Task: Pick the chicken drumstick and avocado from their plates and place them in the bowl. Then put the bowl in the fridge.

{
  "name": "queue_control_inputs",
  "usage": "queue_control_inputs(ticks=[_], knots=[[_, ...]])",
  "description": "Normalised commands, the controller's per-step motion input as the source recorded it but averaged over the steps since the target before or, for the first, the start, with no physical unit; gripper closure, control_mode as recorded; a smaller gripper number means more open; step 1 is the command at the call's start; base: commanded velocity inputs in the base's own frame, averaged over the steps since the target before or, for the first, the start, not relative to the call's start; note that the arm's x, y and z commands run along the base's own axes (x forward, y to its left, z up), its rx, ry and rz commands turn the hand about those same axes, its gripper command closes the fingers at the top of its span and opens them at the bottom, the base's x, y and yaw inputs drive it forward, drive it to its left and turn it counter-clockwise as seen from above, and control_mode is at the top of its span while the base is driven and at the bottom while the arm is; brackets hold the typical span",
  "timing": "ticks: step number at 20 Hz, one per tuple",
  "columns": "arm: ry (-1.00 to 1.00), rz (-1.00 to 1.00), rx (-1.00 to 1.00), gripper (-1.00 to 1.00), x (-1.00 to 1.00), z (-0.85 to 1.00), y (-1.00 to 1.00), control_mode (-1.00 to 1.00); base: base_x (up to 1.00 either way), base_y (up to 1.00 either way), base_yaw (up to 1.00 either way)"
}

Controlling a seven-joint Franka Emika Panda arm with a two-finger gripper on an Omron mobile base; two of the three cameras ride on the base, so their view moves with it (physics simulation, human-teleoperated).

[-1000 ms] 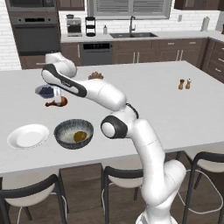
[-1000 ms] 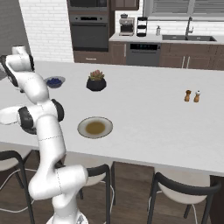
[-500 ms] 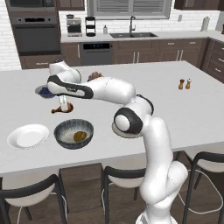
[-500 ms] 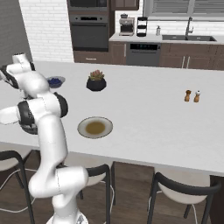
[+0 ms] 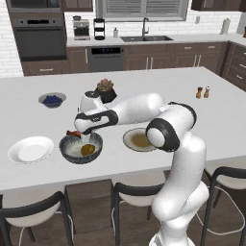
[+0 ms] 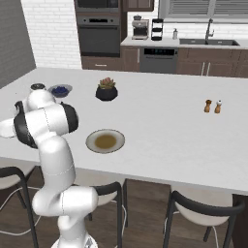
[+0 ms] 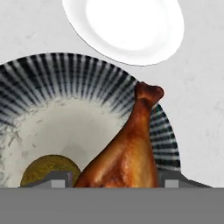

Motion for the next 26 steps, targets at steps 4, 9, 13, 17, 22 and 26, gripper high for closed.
queue_control_inputs(ticks=[4, 9, 13, 17, 22, 26], knots=[[0.02, 0.00, 0.00, 1.00, 0.00, 0.00, 0.00, -1.00, 0.00, 0.00, 0.00], [0.13, 0.00, 0.00, 1.00, 0.05, 0.00, 0.04, -1.00, 0.00, 0.00, 0.00], [0.20, 0.00, 0.00, 1.00, 0.10, 0.00, 0.01, -1.00, 0.00, 0.00, 0.00], [0.11, 0.00, 0.00, -1.00, 0.00, 0.00, 0.00, -1.00, 0.00, 0.00, 0.00], [0.00, 0.00, 0.00, -1.00, 0.00, 0.00, 0.00, -1.00, 0.00, 0.00, 0.00], [0.00, 0.00, 0.00, -1.00, 0.00, 0.00, 0.00, -1.00, 0.00, 0.00, 0.00]])
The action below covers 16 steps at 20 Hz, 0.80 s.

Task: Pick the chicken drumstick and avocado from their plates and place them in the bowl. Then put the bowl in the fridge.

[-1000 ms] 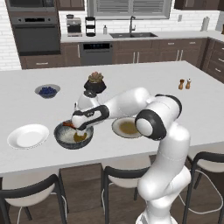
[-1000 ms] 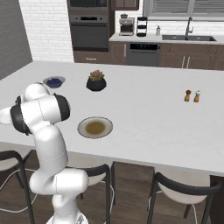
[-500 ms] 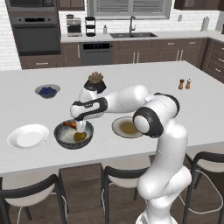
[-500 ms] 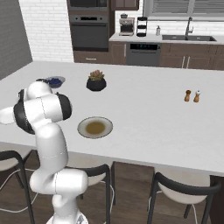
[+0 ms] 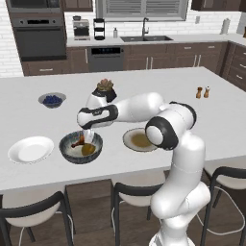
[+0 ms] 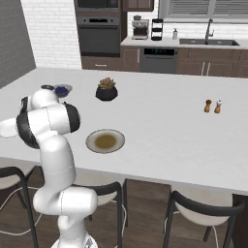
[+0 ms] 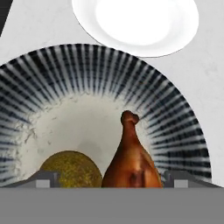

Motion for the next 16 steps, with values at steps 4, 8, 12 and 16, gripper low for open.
queue_control_inputs(ticks=[4, 8, 12, 16], knots=[[0.00, 0.00, 0.00, -1.00, -0.03, 0.23, 0.00, -1.00, 0.00, 0.00, 0.00], [0.00, 0.00, 0.00, -1.00, -0.62, 0.41, 0.00, -1.00, 0.00, 0.00, 0.00], [0.00, 0.00, 0.00, -1.00, -1.00, 0.23, 0.16, -1.00, 0.00, 0.00, 0.00], [0.00, 0.00, -0.05, -1.00, -0.99, 0.00, 0.34, -1.00, 0.00, 0.00, 0.00]])
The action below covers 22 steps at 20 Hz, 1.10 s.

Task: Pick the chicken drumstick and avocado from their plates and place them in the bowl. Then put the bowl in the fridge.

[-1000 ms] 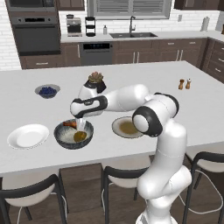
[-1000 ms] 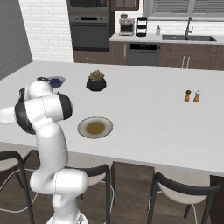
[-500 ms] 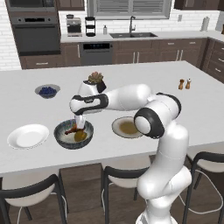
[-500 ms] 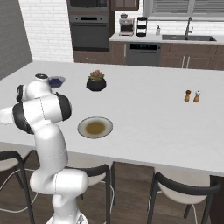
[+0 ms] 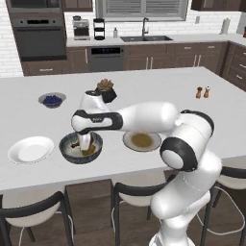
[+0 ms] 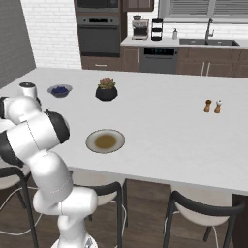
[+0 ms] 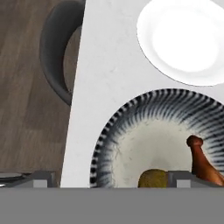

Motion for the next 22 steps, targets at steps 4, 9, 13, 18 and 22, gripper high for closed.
queue_control_inputs(ticks=[4, 9, 13, 18, 22], knots=[[0.00, -0.02, -0.04, -1.00, -0.36, 0.00, 0.22, -1.00, 0.00, 0.00, 0.00], [0.00, -0.04, -0.06, -1.00, 0.00, -0.06, 0.00, -1.00, 0.00, 0.00, 0.00], [0.04, -0.06, -0.09, -1.00, 0.00, -0.09, 0.08, -1.00, 0.00, 0.00, 0.00], [0.05, -0.09, -0.13, -1.00, 0.00, -0.10, 0.10, -1.00, 0.00, 0.00, 0.00], [0.00, -0.09, -0.07, -1.00, 0.14, -0.21, 0.00, -1.00, 0.00, 0.00, 0.00]])
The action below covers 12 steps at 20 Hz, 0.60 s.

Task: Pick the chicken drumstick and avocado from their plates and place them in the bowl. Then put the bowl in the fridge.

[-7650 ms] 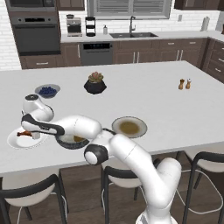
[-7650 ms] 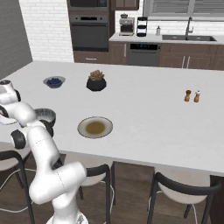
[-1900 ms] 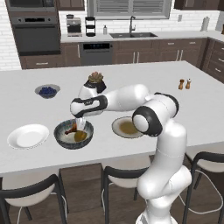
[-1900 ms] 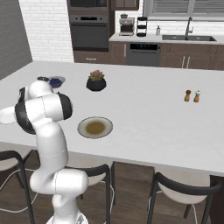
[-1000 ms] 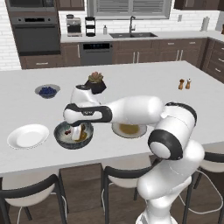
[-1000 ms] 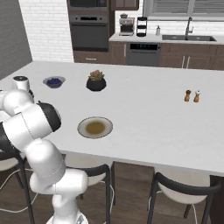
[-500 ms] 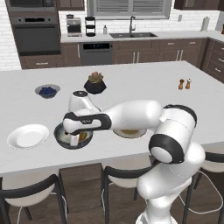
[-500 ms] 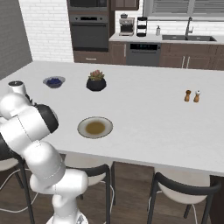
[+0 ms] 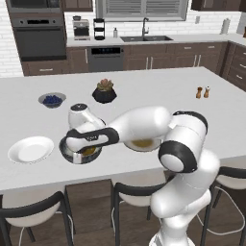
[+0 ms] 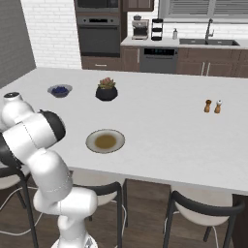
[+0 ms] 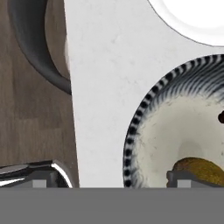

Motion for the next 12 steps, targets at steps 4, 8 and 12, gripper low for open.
queue_control_inputs(ticks=[4, 8, 12], knots=[[0.00, -0.02, -0.04, -1.00, 0.24, -0.26, 0.00, -1.00, 0.00, 0.00, 0.00], [0.00, 0.00, -0.04, -1.00, 0.18, -0.28, 0.00, -1.00, 0.00, 0.00, 0.00], [0.00, 0.00, -0.04, -1.00, 0.07, -0.23, 0.00, -1.00, 0.00, 0.00, 0.00]])
